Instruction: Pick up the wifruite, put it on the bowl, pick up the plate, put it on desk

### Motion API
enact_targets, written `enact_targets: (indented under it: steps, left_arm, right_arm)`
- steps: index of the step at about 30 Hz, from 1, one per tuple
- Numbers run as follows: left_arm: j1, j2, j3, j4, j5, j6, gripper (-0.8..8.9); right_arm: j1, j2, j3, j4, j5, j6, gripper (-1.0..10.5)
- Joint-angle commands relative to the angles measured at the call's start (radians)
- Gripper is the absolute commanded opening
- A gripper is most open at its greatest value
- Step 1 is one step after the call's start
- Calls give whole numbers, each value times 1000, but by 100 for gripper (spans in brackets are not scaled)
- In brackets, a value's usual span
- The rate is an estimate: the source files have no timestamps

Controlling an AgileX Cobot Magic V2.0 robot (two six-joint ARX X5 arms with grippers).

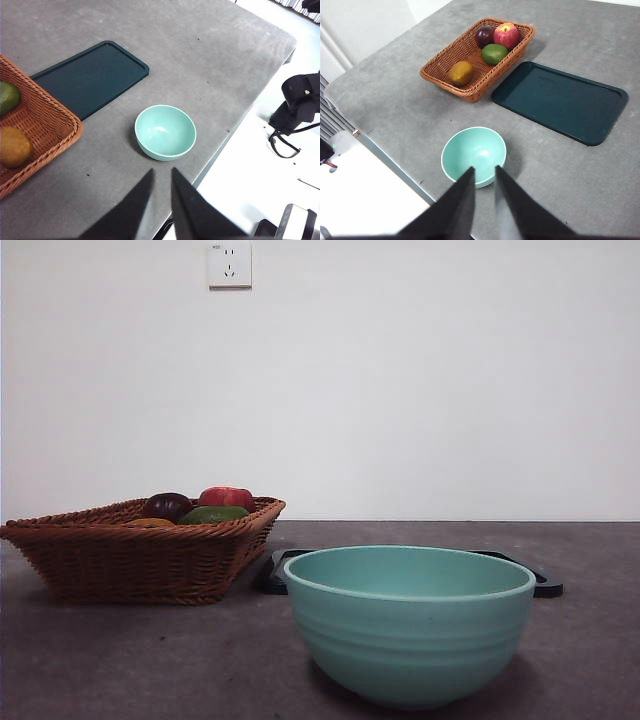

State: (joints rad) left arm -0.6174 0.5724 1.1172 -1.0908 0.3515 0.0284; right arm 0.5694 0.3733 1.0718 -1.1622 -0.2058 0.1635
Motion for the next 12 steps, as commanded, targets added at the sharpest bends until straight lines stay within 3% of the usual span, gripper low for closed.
enact_targets:
  steps: [1, 9, 12]
  left_arm:
    - [-6, 1, 10, 14, 8, 6, 28]
    - [-5, -8, 3, 10, 7, 6, 28]
    - [47, -16, -18, 22, 9, 20, 29]
  right_arm:
    - [7, 2, 9, 13, 1, 6, 34]
    - [7, 2, 9, 13, 1, 6, 34]
    - [7, 2, 9, 13, 0, 6, 34]
